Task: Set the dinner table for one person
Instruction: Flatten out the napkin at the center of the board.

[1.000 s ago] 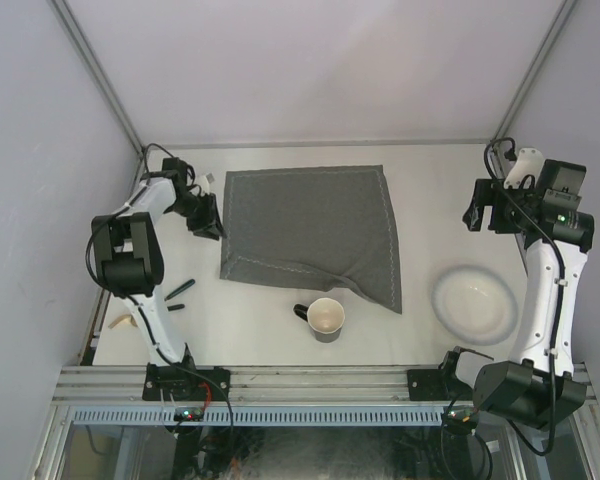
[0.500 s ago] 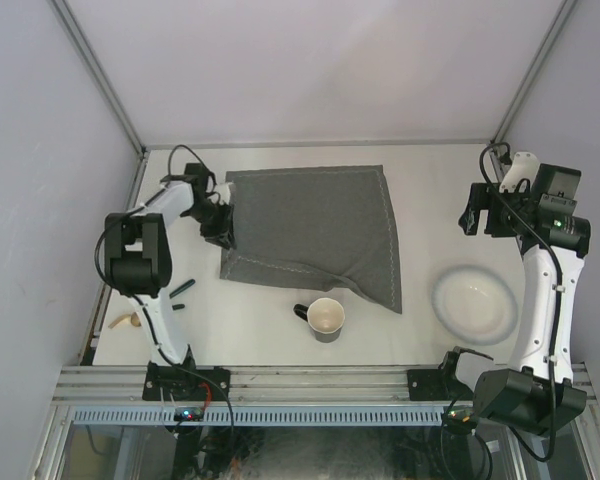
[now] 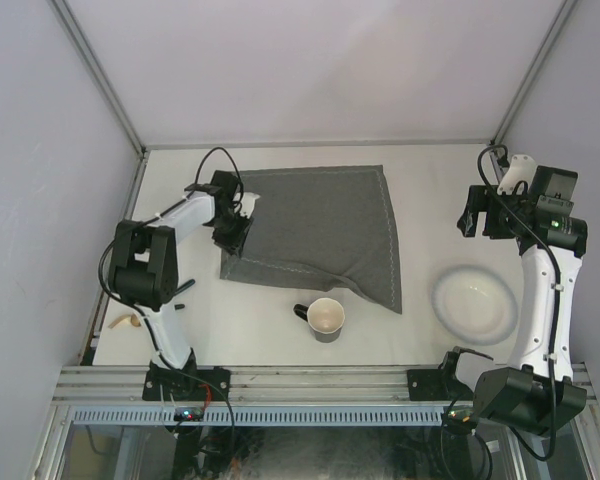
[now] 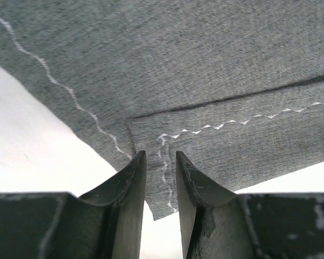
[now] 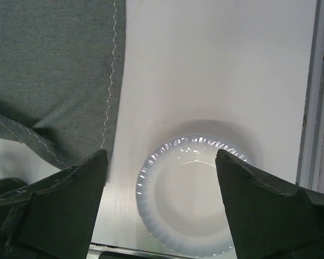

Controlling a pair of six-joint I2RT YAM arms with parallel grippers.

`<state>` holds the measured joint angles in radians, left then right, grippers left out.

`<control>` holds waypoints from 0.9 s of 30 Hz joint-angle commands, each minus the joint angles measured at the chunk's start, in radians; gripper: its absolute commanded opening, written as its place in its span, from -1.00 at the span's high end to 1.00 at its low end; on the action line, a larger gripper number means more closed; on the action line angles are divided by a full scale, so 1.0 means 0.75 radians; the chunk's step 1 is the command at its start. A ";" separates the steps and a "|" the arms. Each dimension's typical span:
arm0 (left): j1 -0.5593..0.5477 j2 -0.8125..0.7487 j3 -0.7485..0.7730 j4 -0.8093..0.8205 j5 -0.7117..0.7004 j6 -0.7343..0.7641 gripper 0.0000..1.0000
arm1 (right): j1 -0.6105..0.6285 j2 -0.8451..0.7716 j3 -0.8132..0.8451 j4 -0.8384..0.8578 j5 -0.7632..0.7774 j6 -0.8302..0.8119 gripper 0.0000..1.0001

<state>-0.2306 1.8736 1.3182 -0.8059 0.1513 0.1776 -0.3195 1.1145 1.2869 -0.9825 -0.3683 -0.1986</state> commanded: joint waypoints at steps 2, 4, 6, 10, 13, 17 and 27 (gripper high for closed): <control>0.004 -0.145 -0.065 0.177 -0.152 0.004 0.33 | 0.008 -0.019 0.000 0.049 -0.006 0.006 -0.62; 0.005 -0.164 -0.091 0.238 -0.211 -0.003 0.28 | 0.009 -0.021 -0.003 0.056 -0.008 0.011 -0.62; 0.004 -0.148 -0.088 0.238 -0.204 -0.005 0.24 | 0.011 -0.023 -0.002 0.058 -0.007 0.012 -0.62; -0.002 -0.091 -0.070 0.208 -0.162 -0.011 0.17 | 0.011 -0.024 -0.002 0.054 -0.003 0.012 -0.62; -0.002 -0.043 -0.057 0.169 -0.126 -0.011 0.14 | 0.011 -0.026 -0.002 0.052 0.002 0.009 -0.63; -0.003 -0.013 -0.054 0.138 -0.094 -0.025 0.17 | 0.011 -0.022 -0.003 0.049 0.000 0.009 -0.63; -0.003 0.011 -0.051 0.103 -0.022 -0.036 0.63 | 0.013 -0.006 -0.002 0.061 0.000 0.015 -0.62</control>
<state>-0.2272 1.8805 1.2659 -0.7155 0.0937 0.1619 -0.3180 1.1145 1.2816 -0.9768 -0.3679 -0.1982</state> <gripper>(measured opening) 0.259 0.811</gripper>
